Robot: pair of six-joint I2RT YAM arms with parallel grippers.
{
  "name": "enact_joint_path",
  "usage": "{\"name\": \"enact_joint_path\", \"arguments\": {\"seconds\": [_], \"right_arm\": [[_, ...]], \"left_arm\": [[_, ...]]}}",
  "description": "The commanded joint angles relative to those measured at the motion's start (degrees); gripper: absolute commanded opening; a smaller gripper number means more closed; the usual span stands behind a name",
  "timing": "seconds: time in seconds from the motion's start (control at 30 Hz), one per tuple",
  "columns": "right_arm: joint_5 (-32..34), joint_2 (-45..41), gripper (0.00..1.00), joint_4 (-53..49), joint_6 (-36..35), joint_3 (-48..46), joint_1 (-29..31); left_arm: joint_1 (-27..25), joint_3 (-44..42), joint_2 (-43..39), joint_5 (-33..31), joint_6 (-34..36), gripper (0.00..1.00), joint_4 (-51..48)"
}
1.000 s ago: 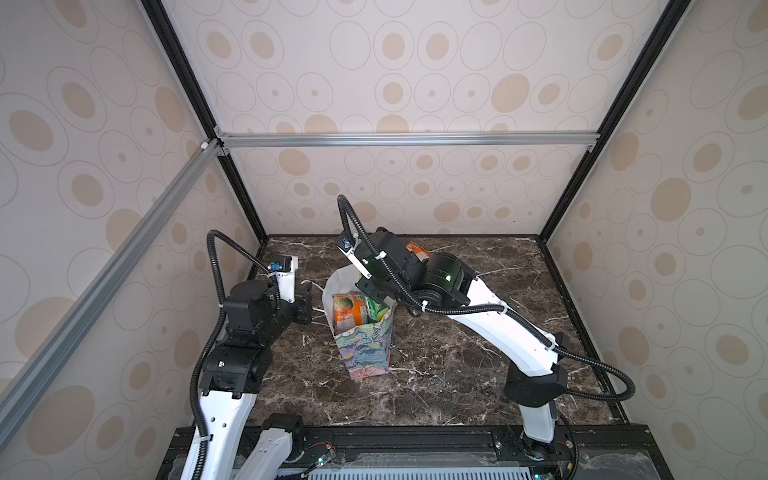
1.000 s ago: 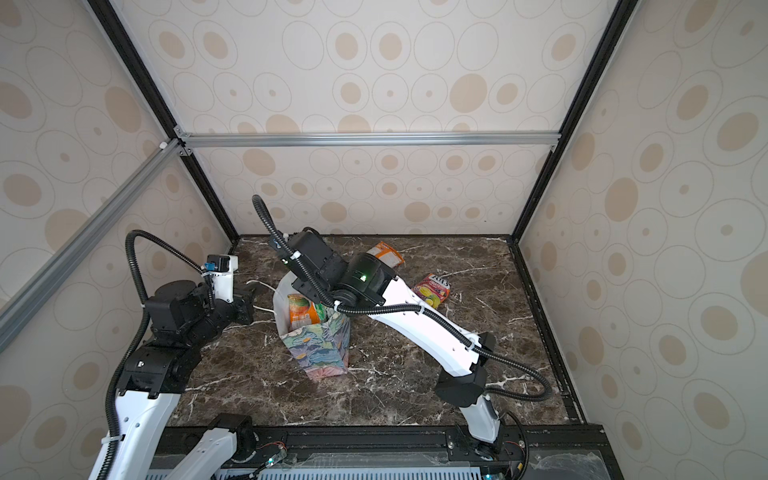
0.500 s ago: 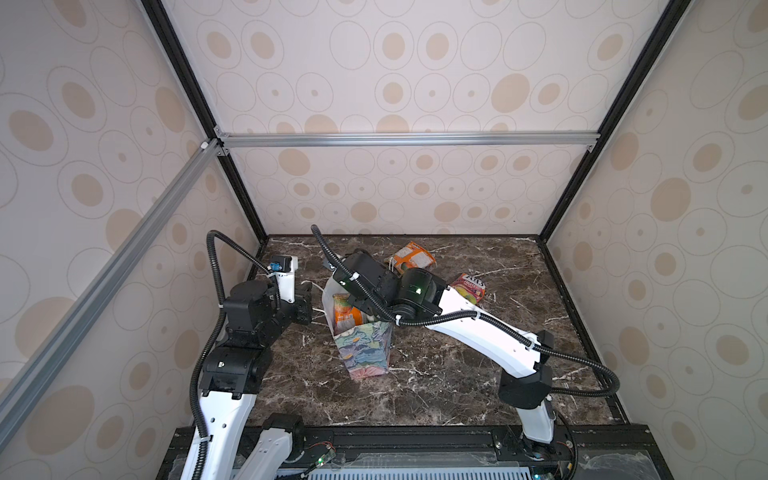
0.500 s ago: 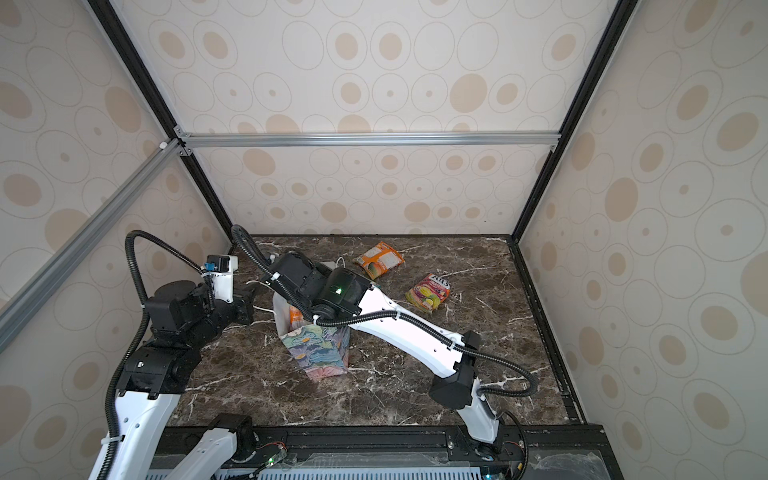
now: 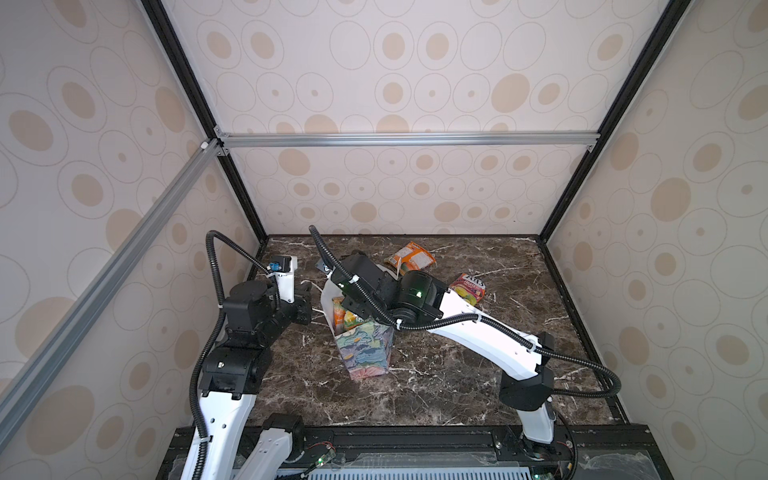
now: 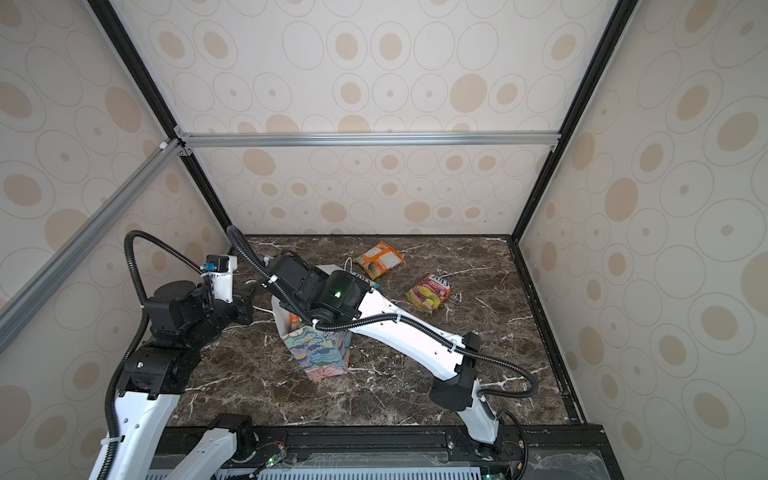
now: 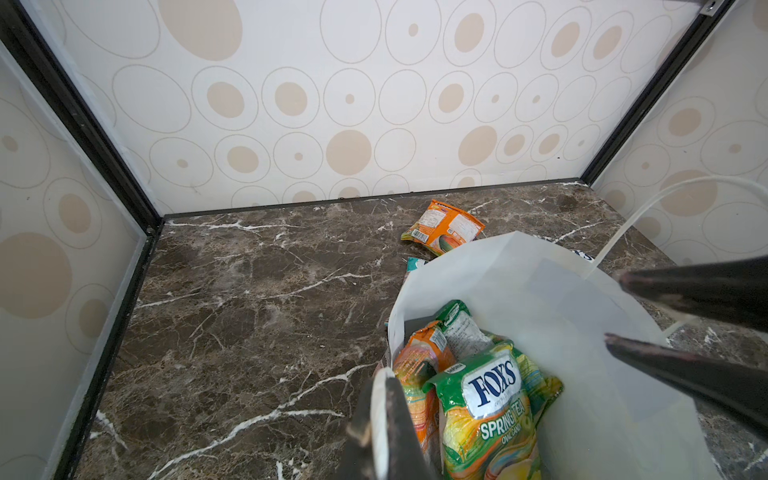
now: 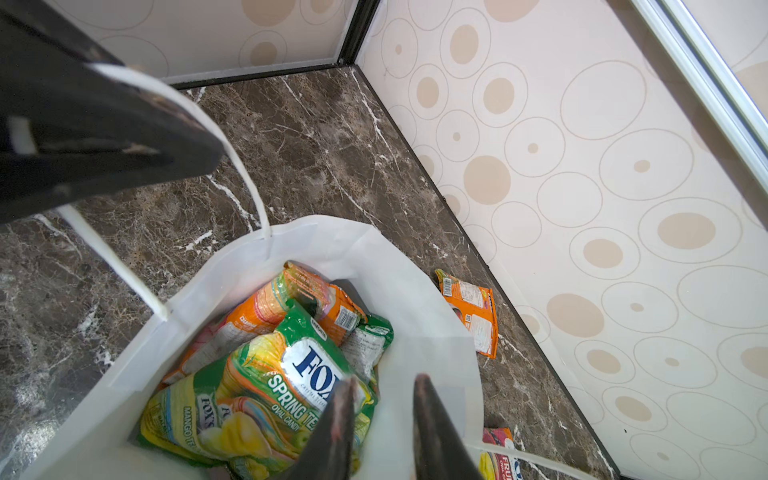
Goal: Place the snacks into the paper bag
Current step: 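Raise the right gripper out of the bag and move it back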
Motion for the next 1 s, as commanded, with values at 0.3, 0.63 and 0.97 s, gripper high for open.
{"name": "enact_joint_path", "arguments": {"seconds": [0.3,0.63,0.97], "right_arm": [[-4.0,-11.3,0.30,7.4,2.3,-10.2,0.4],[-2.5,-24.8,0.32,14.3,5.9,-26.5,0.4],[-4.2,-47.6,0.34,18.8,18.7,-54.3,-7.4]], "left_arm": [[-0.1,1.1,-0.4,-1.5,1.8,0.03,0.8],[-0.1,0.3,-1.6,-2.8,2.3,0.02,1.3],[-0.1,0.3,-2.0,-5.7,2.7,0.00,1.3]]}}
